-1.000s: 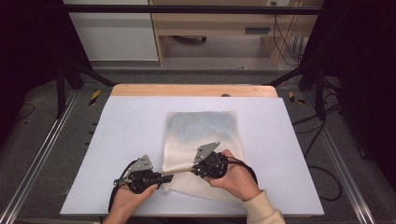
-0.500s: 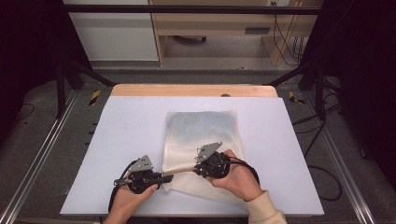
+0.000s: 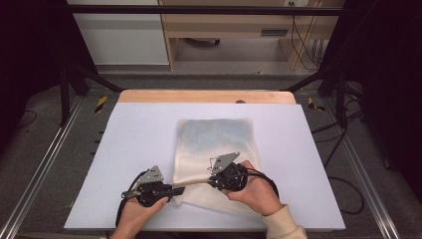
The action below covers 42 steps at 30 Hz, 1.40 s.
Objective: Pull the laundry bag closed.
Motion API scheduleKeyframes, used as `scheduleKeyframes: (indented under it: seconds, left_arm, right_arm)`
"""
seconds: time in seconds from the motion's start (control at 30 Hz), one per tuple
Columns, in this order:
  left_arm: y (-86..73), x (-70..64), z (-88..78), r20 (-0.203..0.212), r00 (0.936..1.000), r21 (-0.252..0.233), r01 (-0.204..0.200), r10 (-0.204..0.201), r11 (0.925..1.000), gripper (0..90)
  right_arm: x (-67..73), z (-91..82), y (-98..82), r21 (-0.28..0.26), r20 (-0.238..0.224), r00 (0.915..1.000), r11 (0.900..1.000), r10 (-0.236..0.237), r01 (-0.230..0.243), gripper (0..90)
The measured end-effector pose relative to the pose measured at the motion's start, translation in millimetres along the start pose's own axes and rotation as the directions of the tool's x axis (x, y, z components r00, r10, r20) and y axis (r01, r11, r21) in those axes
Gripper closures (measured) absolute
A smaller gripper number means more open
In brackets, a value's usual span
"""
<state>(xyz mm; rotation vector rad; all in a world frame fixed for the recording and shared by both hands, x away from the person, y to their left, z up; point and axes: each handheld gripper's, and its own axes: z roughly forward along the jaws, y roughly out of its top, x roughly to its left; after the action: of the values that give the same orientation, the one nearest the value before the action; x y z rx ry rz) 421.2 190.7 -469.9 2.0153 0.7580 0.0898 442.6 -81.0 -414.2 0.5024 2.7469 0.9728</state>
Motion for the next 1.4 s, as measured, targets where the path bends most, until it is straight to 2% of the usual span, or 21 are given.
scheduleKeyframes:
  seconds: [1.4]
  left_arm:
    - [-0.3, -2.2, 1.0, 0.001, 0.9999, 0.005, -0.012, 0.012, 0.9999, 81.7]
  right_arm:
    - [-3.7, -17.4, -21.9, -0.019, 0.029, 0.9983, 0.999, 0.050, -0.050, 82.0]
